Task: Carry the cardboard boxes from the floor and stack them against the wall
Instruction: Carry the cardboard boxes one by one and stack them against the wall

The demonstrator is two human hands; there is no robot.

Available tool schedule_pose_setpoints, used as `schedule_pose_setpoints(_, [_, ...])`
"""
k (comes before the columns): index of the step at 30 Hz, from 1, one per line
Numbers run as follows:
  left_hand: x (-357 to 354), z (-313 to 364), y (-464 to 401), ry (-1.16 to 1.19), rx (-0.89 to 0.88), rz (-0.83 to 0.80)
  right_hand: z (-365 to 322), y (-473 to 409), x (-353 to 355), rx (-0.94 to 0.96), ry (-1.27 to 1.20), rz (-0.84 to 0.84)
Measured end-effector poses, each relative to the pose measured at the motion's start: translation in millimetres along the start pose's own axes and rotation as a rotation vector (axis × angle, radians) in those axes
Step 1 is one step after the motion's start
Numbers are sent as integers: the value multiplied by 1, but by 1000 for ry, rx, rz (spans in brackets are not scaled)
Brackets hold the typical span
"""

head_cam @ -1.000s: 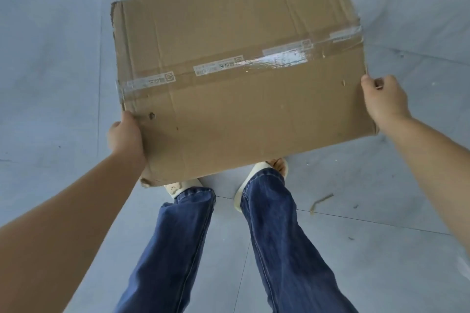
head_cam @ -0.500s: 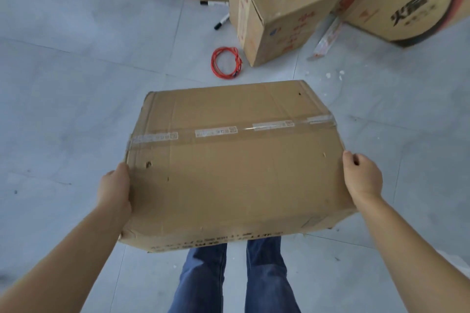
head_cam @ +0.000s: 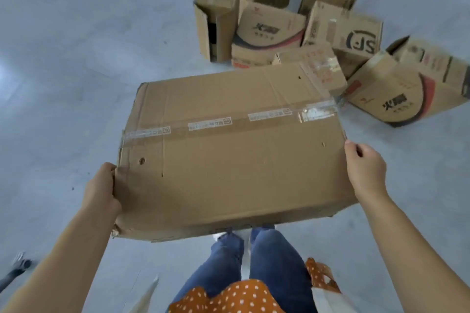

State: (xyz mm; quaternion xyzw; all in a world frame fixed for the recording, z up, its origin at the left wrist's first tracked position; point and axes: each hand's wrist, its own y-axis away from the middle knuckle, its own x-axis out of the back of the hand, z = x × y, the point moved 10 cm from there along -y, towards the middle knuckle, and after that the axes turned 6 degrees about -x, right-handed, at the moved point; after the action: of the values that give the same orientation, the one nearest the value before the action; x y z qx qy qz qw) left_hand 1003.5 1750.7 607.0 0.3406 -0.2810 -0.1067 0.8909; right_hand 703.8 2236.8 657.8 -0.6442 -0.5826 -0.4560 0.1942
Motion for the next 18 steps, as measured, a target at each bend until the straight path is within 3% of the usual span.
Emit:
schedule_pose_setpoints(7, [8, 79, -6, 146, -56, 35, -91, -32, -11, 80, -118, -57])
schedule_pose_setpoints(18, [-59, 194, -31, 328, -69, 88, -251, -177, -41, 201, -131, -103])
